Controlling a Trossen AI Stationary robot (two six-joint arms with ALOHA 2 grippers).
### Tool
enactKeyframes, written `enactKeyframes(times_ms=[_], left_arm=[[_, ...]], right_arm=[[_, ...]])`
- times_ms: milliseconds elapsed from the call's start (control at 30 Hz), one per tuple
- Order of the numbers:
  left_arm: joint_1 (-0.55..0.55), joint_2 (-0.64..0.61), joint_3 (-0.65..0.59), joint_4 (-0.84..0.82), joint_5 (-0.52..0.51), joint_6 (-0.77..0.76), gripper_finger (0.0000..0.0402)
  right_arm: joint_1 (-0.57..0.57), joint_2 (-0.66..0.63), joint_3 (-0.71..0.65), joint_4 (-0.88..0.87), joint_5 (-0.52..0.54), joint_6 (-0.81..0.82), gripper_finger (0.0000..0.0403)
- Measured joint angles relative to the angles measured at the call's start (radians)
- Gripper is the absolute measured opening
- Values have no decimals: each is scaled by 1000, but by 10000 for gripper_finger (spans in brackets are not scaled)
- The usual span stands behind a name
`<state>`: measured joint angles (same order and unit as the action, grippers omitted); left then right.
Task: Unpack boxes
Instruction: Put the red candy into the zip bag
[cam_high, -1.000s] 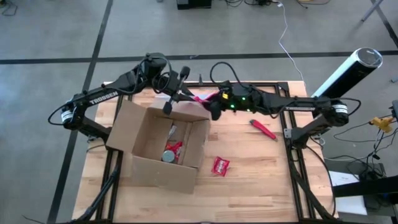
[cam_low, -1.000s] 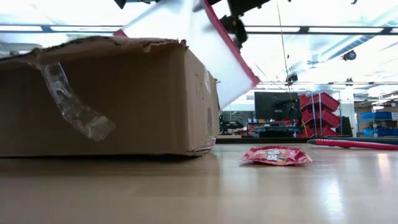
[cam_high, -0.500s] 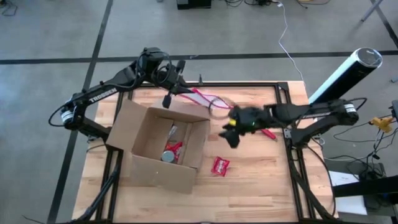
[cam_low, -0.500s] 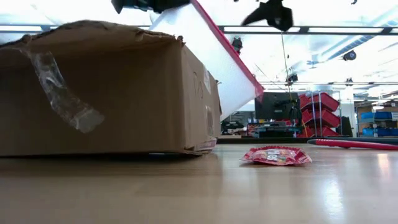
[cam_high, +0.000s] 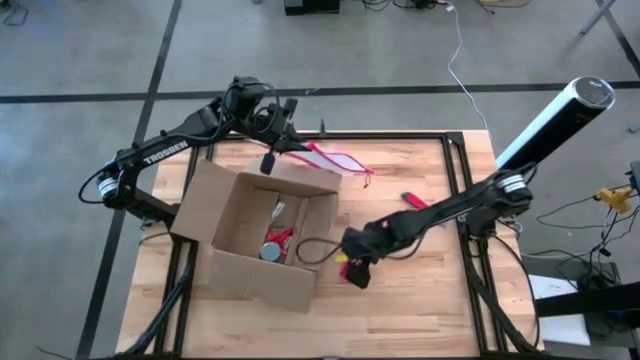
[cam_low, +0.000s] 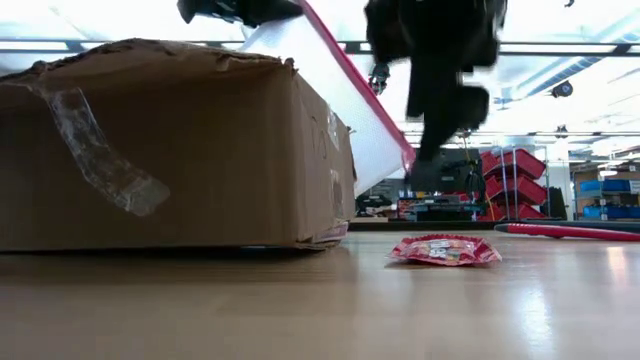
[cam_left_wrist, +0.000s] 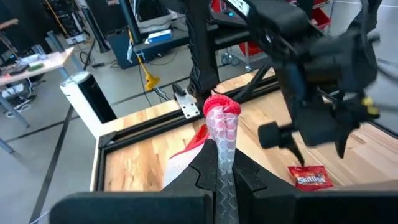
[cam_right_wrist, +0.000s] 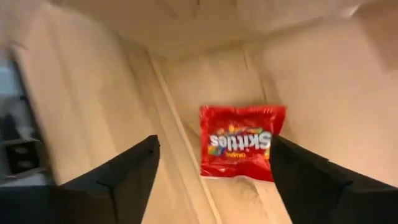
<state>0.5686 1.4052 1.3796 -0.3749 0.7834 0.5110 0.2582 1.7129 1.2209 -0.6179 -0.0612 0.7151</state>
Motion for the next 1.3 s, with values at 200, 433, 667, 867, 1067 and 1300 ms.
enactKeyframes(times_ms=[200, 433, 667, 867, 1067, 1300], left_arm=[[0, 0, 0, -17, 0, 0, 0], [0, 0, 0, -46, 0, 0, 0], [0, 0, 0, -47, 0, 0, 0], [0, 0, -1, -46, 0, 0, 0], [0, 0, -1, -45, 0, 0, 0], [0, 0, -1, -44, 1, 0, 0]], right_arm=[[-2, 117, 0, 3, -8, 18, 307], [-3, 196, 0, -4, -5, 50, 278], [-4, 216, 1, -6, -19, 53, 220], [-3, 198, 1, -16, -26, 41, 123], [-3, 174, 0, -33, -29, 44, 15], [-10, 146, -1, -47, -17, 43, 5]])
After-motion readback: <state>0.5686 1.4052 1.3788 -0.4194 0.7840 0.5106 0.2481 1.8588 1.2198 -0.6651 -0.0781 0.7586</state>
